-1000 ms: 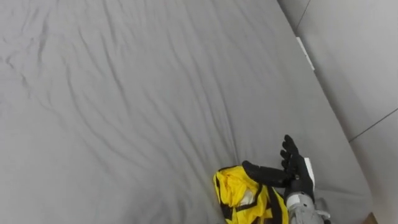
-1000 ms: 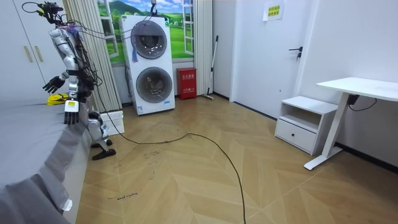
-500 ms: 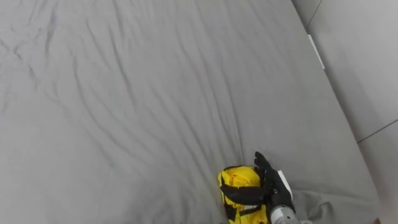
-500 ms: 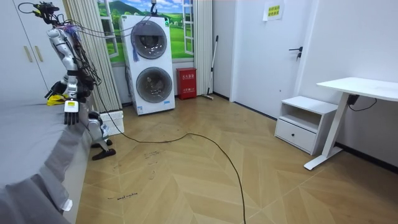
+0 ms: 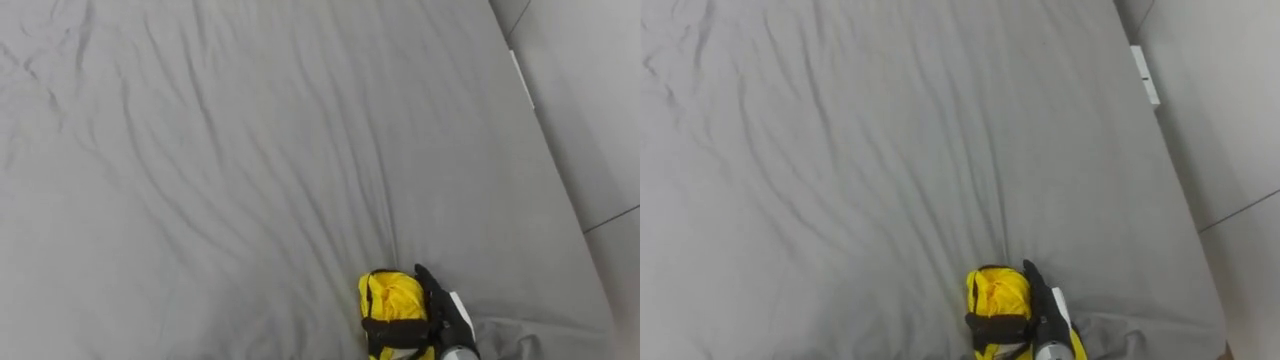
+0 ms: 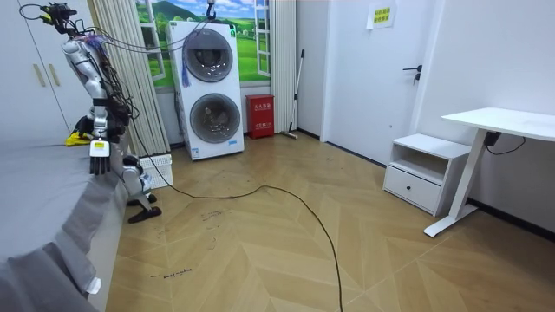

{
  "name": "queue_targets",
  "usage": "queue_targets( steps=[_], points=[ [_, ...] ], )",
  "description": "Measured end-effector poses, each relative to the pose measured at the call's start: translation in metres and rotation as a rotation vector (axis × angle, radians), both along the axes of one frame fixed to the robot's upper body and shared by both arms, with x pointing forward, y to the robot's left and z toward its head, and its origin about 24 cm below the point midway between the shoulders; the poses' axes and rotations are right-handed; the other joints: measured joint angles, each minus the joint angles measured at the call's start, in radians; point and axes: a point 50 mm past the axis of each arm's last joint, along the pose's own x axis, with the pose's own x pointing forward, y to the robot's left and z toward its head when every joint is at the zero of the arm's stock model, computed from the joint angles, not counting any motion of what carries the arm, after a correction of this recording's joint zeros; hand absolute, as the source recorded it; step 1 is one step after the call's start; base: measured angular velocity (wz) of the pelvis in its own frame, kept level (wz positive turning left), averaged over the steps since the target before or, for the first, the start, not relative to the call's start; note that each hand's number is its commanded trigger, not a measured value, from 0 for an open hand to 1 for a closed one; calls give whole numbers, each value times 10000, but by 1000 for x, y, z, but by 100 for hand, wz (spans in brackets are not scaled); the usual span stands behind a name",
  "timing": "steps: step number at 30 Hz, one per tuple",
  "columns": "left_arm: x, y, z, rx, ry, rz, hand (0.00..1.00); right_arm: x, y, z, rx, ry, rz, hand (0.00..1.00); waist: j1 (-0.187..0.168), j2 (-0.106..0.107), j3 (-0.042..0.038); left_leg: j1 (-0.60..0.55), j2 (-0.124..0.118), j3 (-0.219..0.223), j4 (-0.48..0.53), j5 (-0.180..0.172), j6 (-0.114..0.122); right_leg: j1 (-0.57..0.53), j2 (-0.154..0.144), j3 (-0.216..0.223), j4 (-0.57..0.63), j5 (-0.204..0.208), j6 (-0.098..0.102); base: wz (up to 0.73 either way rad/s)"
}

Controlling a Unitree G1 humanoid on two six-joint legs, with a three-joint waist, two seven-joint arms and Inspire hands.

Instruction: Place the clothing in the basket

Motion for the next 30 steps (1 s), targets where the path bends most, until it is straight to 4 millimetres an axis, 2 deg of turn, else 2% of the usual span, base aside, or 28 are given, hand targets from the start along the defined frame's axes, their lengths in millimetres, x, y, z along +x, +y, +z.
queue_targets(
  steps=[6,13,18,28,30],
  points=[
    [0,2,0,33,0,-2,0,-9,-17,-8,-409,617,-621,100,1,-99,9,8,-1,-15,9,0,0,114,-28,-157,-22,-21,13,9],
    [2,1,0,-9,-61,-13,0,-23,-22,-18,-777,1537,-744,100,8,-158,26,-7,-9,-12,29,4,5,101,-45,-179,-17,-27,22,1],
    [2,0,0,-91,-65,-60,0,-32,-23,-23,-893,1952,-713,100,15,-152,25,-13,-35,-9,31,14,23,85,-72,-179,-6,-34,34,0],
    [0,-1,0,-196,-48,-79,0,-34,-24,-23,-1019,2017,-766,100,33,-79,-15,31,-70,-4,17,27,45,134,-97,-166,7,-53,67,0],
    [-1,-1,-1,-217,12,-87,0,-33,-25,-23,-904,2038,-947,100,20,-29,10,198,-76,-5,-14,27,45,309,-100,-168,-10,-66,85,0]
  ],
)
